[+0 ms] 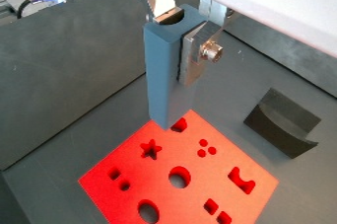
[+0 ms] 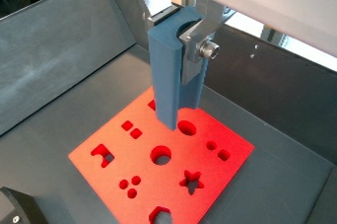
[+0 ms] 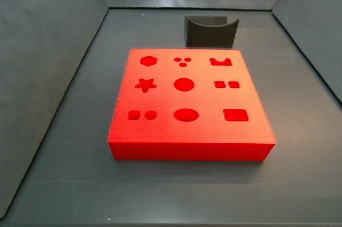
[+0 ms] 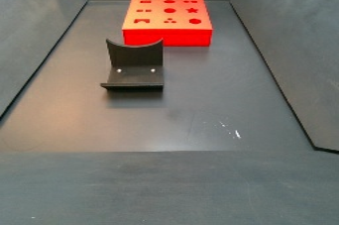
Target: Insert the arch object.
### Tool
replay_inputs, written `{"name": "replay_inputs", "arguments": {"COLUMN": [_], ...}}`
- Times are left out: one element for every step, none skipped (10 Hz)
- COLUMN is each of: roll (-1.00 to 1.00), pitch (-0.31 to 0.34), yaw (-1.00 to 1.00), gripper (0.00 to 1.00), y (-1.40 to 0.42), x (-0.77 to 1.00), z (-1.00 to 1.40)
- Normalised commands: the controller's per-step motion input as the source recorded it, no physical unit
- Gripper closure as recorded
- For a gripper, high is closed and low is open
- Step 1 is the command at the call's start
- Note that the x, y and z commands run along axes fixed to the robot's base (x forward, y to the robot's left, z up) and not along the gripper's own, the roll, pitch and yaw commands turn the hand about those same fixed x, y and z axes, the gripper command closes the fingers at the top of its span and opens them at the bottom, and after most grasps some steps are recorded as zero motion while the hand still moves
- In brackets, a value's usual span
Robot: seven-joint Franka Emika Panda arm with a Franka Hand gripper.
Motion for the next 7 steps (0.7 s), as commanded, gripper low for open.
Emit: {"name": "replay_inputs", "arguments": {"roll": [-0.02,0.0,0.0,0.0,-0.01,-0.02,-0.01], "pitch": [-0.024,-0.023,0.0,-0.016,-0.036,-0.076,-0.116], "yaw": [0.0,0.03,0.17,0.16,0.11,0.08,0.07], "gripper": [1.0,1.0,1.0,1.0,1.0,1.0,1.0], "y": [0.14,0.24,0.25,0.37,0.38,0.35,0.33], "x": [0.32,0.61,0.97,0.99,1.0,1.0,1.0], "z": [-0.18,-0.23,-0.24,-0.26,-0.26,-0.23,-0.21]}}
